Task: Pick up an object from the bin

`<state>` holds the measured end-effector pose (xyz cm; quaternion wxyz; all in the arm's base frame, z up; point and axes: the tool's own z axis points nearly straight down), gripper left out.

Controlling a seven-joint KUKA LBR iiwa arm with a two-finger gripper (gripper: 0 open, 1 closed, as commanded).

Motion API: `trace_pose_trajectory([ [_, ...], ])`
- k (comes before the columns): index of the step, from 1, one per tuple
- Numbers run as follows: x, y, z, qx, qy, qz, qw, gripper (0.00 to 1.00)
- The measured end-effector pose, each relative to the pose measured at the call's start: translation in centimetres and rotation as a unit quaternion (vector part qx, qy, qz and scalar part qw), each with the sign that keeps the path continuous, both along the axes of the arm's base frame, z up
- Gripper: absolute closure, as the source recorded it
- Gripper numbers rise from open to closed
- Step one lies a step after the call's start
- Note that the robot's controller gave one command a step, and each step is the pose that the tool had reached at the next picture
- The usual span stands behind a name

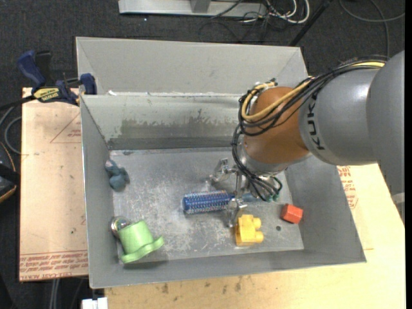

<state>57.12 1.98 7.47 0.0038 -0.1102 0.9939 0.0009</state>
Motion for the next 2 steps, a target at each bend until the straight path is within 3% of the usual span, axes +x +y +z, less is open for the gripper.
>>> trace_pose_trajectory([
  [1,0.2,0.0,0.4,0.000,-0.0042,-0.001,1.0000,1.00],
  [2,-0.4,0.5,12.8,-0.001,-0.0010,0.022,0.9998,1.00],
])
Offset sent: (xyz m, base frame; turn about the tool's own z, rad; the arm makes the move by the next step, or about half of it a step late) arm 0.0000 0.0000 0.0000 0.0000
